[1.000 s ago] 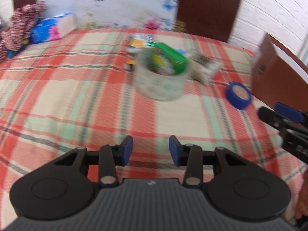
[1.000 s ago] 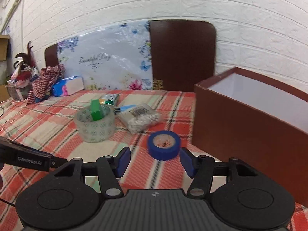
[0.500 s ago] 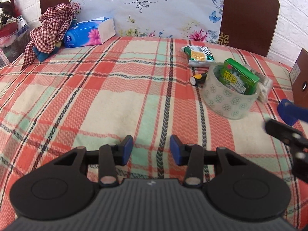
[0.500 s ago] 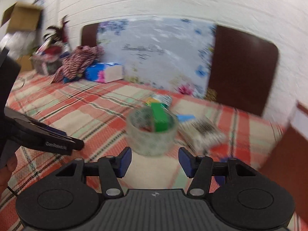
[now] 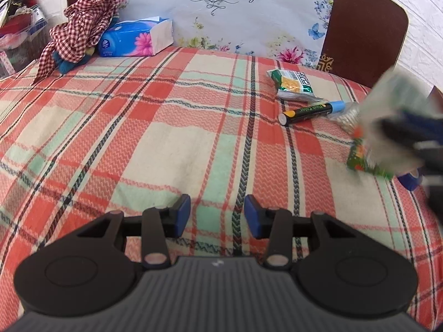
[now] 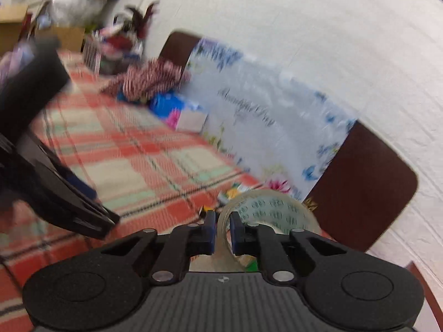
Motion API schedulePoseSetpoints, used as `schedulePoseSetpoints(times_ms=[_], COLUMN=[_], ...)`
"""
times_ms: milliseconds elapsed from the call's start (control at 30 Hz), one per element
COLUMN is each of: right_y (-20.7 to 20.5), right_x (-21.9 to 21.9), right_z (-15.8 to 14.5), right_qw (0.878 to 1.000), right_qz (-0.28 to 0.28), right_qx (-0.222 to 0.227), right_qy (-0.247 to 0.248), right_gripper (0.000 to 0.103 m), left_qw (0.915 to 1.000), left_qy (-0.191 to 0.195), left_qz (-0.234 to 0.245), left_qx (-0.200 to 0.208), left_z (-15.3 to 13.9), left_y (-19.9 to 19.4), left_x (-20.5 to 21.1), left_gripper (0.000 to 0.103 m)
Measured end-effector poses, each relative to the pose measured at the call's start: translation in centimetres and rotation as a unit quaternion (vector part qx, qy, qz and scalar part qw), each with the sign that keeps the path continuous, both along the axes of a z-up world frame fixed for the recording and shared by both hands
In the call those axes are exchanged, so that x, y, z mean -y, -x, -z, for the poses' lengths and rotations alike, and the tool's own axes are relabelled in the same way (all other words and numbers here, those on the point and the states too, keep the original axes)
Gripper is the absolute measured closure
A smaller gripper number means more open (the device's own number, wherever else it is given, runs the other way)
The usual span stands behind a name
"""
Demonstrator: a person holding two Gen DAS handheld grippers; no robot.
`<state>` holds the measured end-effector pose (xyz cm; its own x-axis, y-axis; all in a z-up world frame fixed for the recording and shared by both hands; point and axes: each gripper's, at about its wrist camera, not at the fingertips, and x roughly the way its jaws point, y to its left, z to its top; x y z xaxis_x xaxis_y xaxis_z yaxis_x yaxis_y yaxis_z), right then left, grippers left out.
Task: Organize objects
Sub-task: 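Grasp the clear tape roll with the right gripper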
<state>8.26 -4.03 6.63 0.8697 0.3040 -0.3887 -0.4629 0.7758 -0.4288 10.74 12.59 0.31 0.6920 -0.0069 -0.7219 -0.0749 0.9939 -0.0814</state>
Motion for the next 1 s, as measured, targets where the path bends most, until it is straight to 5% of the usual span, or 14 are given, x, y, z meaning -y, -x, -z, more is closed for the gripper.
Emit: schedulePoseSetpoints(times_ms=[133, 300, 367, 467, 633, 1000], right_y=[5.7, 9.3, 10.0, 11.3, 12.2, 12.2], right_x=[2.4, 4.4, 4.5, 4.9, 6.8, 11.6], right_z=[-1.0, 3.2, 4.7, 3.8, 2.6, 7.0], right_qw=[1.0, 0.995, 0.993, 0.996, 0.994, 0.972], right_qz=[-0.002, 0.02, 0.031, 0.046, 0.048, 0.128], right_qx=[0.0, -0.101, -0.115, -0.076, -0.059, -0.144], right_qy=[-0.008, 0.001, 0.008, -0.018, -0.075, -0.135], right_gripper=[0.093, 0.091, 0.078, 0.059, 0.059, 0.059], left_qw=[1.0, 0.9997, 0.9996, 0.9996, 0.9995, 0.9976], left_qy=[-0.009, -0.024, -0.026, -0.025, -0.03, -0.067], left_qz=[0.002, 0.003, 0.004, 0.007, 0.009, 0.018], left_qx=[-0.004, -0.004, -0.007, -0.011, -0.009, 0.006], left_z=[0.0, 0.0, 0.0, -0.2, 0.0, 0.7], left_y=[0.5, 1.6, 2.2, 3.3, 5.2, 7.8], left_x=[0.3, 1.0, 1.3, 1.3, 1.4, 3.0], left_gripper=[0.057, 0.054, 0.053, 0.053, 0.052, 0.05])
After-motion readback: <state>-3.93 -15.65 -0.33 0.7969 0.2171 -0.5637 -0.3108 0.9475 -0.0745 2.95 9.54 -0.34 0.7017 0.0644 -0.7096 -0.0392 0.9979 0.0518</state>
